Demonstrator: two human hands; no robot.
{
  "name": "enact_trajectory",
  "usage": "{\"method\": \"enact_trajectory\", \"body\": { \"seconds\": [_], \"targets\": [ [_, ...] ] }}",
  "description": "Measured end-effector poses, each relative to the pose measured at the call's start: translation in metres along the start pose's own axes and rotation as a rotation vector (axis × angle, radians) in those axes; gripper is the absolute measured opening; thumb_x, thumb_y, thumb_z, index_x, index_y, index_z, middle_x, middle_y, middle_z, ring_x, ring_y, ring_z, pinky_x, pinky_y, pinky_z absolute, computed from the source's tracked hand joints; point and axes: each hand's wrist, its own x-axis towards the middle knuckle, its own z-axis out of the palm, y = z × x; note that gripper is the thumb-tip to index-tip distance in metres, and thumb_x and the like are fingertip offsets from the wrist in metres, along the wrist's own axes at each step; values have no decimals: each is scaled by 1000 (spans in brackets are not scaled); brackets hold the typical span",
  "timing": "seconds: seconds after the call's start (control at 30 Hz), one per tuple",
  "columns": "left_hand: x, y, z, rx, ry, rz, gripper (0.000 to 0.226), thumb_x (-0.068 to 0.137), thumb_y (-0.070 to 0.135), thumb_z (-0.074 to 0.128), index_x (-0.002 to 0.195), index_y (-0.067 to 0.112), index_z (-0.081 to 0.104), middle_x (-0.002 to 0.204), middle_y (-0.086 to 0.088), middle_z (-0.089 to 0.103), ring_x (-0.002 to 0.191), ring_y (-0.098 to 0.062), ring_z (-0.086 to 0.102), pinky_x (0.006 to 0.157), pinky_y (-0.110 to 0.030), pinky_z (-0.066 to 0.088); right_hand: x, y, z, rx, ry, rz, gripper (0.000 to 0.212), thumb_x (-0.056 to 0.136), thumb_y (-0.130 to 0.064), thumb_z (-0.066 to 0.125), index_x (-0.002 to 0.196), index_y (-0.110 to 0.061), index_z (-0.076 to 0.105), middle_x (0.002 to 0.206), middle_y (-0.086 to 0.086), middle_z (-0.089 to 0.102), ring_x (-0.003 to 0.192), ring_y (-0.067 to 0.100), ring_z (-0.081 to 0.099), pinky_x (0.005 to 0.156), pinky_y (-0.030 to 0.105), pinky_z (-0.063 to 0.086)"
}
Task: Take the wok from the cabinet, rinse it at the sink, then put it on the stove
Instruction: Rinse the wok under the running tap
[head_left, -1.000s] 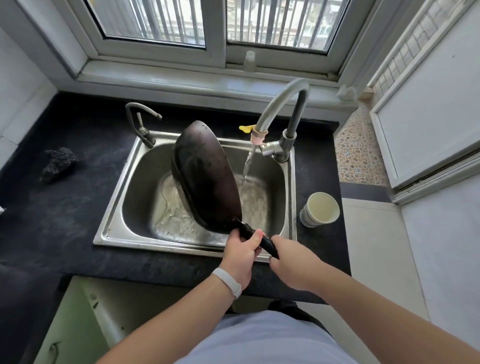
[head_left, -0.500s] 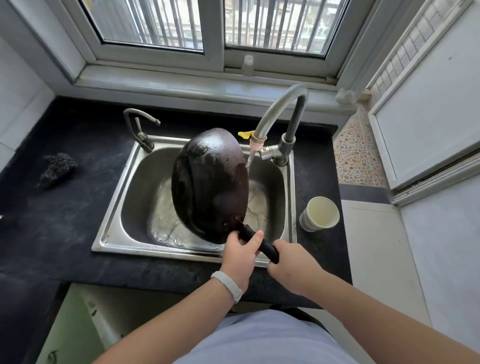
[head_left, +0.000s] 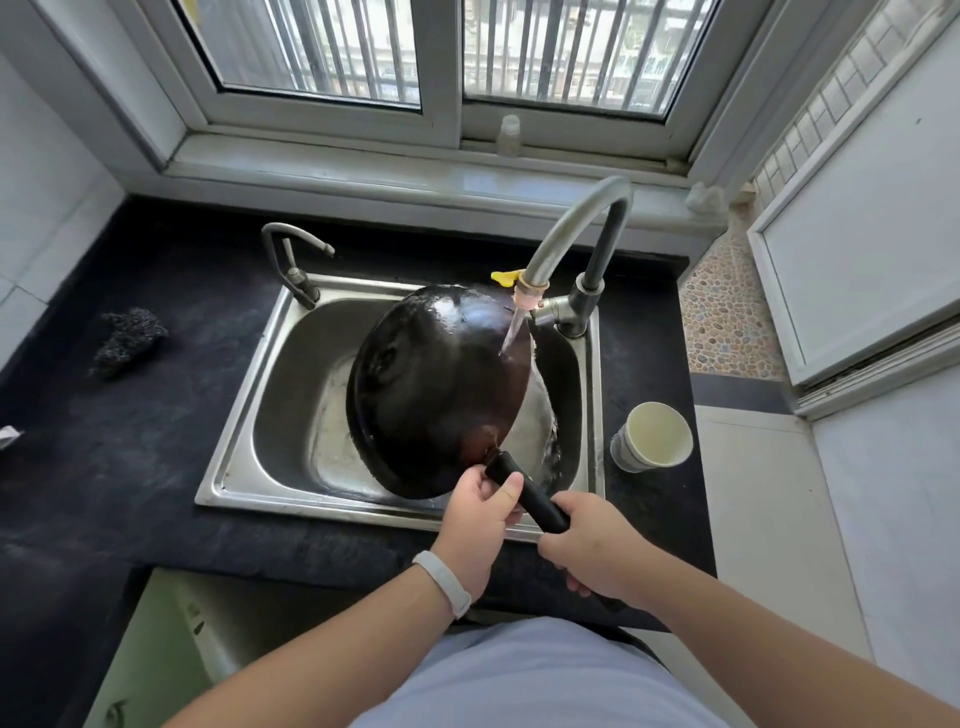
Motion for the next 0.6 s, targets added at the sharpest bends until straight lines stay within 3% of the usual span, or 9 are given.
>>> {"method": "enact_trajectory", "body": {
  "seconds": [0.2, 0.6],
  "targets": [
    [1, -5, -6, 43, 8, -29, 19, 96, 16, 59, 114, 9, 60, 108, -9, 73, 103, -21, 69, 83, -31, 55, 0, -2, 4, 22, -40, 38, 11, 86, -14, 60, 96, -19, 57, 73, 12, 63, 47, 18, 60, 52, 33, 59],
    [4, 4, -17, 70, -19, -69, 14, 96, 17, 59, 106, 9, 64, 99, -7, 73, 98, -22, 69, 82, -32, 54, -2, -19, 17, 233, -95, 139, 12, 88, -9, 59, 100, -8, 59, 65, 8, 61, 44, 15, 56, 47, 28, 51]
  ]
}}
